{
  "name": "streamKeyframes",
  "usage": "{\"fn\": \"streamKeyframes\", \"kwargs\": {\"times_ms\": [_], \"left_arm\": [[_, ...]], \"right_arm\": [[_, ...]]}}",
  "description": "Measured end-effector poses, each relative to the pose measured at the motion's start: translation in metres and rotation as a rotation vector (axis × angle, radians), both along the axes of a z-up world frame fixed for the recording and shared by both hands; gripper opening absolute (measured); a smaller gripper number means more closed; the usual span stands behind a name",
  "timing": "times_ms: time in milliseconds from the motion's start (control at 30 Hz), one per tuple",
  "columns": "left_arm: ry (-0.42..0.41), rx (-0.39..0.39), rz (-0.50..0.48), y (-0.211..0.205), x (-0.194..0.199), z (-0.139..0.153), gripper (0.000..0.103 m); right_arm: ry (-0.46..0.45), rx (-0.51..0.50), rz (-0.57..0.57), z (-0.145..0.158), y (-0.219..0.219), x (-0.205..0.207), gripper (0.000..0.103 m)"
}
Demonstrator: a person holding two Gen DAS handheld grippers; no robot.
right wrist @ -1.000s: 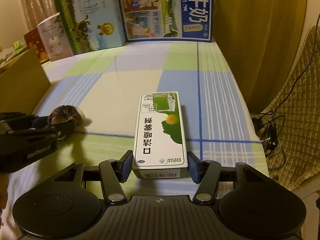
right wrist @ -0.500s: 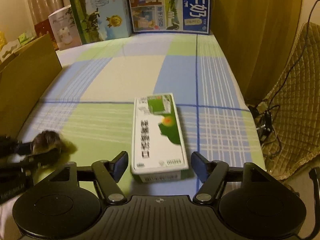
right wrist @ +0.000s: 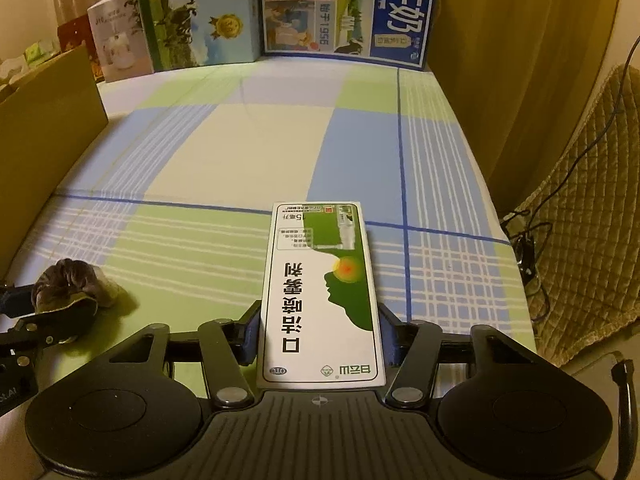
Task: Organize objects
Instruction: 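Carry the medicine box and scrunchie over the cardboard box and lower them in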
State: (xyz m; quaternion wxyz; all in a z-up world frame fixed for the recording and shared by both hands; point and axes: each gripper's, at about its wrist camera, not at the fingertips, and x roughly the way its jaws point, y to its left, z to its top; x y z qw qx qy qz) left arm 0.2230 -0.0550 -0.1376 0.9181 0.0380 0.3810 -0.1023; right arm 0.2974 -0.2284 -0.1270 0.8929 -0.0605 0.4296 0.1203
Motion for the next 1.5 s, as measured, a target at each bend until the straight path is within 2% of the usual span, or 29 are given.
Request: {"fn": "streamKeyframes", "kwargs": {"times_ms": [133,400,567,767,1067,1500], "left_arm": [[-0.010,-0.010,-0.004,-0.001,-0.006,0.013,0.021],[-0.043,-0.039,0.000,0.006,-0.030,0.050,0.021],[-0.068,-0.062,0.016,0.016,-0.055,0.080,0.021],[-0.113,-0.071,0.037,0.034,-0.091,0.117,0.021],[-0.149,-0.061,0.090,0.079,-0.143,0.159,0.021],[-0.172,-0.048,0.187,0.137,-0.195,0.182,0.021]], "right_arm": [[-0.001,0.003,0.004,0.016,0.001,-0.008,0.053],[-0.048,0.074,-0.014,0.079,0.006,-0.039,0.053],[-0.102,0.113,-0.008,0.123,0.019,-0.074,0.053],[-0.167,0.167,0.008,0.163,0.039,-0.129,0.053],[-0.183,0.233,0.067,0.187,0.080,-0.196,0.053],[-0.177,0.256,0.180,0.189,0.142,-0.235,0.053]]}}
